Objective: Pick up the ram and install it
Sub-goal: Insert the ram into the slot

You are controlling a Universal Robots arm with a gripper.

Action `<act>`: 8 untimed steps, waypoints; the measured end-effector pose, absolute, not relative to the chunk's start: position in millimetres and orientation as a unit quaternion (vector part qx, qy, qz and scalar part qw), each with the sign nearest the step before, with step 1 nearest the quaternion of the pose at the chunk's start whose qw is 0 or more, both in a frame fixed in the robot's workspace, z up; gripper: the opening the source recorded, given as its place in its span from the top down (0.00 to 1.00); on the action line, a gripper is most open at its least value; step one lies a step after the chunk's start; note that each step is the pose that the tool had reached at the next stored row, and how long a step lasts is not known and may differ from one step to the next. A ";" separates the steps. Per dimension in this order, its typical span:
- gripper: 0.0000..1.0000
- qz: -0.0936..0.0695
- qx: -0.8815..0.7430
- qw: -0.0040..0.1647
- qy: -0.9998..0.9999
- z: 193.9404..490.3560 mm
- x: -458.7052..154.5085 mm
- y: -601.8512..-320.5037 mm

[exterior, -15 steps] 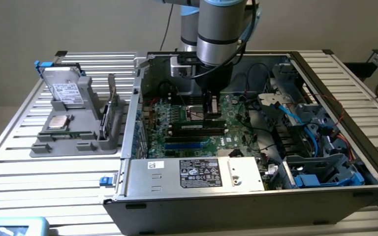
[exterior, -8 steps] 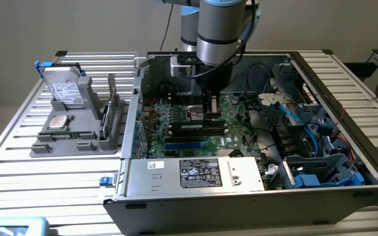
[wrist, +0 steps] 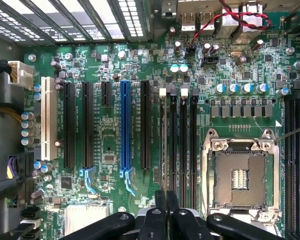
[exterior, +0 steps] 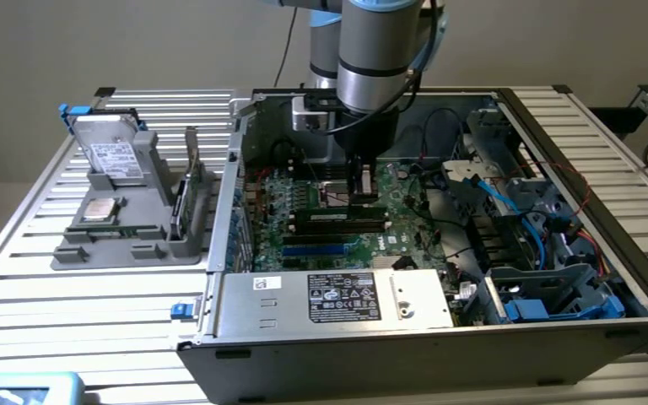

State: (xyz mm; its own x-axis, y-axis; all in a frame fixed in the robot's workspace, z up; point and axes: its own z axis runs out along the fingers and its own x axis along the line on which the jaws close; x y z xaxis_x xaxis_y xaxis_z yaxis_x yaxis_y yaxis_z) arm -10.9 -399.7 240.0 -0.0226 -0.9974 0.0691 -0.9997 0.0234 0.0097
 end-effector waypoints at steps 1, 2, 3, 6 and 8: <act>0.88 0.021 0.698 0.028 -0.715 239.9 -10.9 -399.3; 0.88 0.021 0.698 0.028 -0.715 239.9 -11.0 -398.8; 0.88 0.021 0.698 0.028 -0.715 239.8 -10.9 -398.3; 0.88 0.021 0.698 0.028 -0.715 239.6 -10.9 -398.3; 0.88 0.021 0.699 0.028 -0.715 238.7 -10.9 -398.2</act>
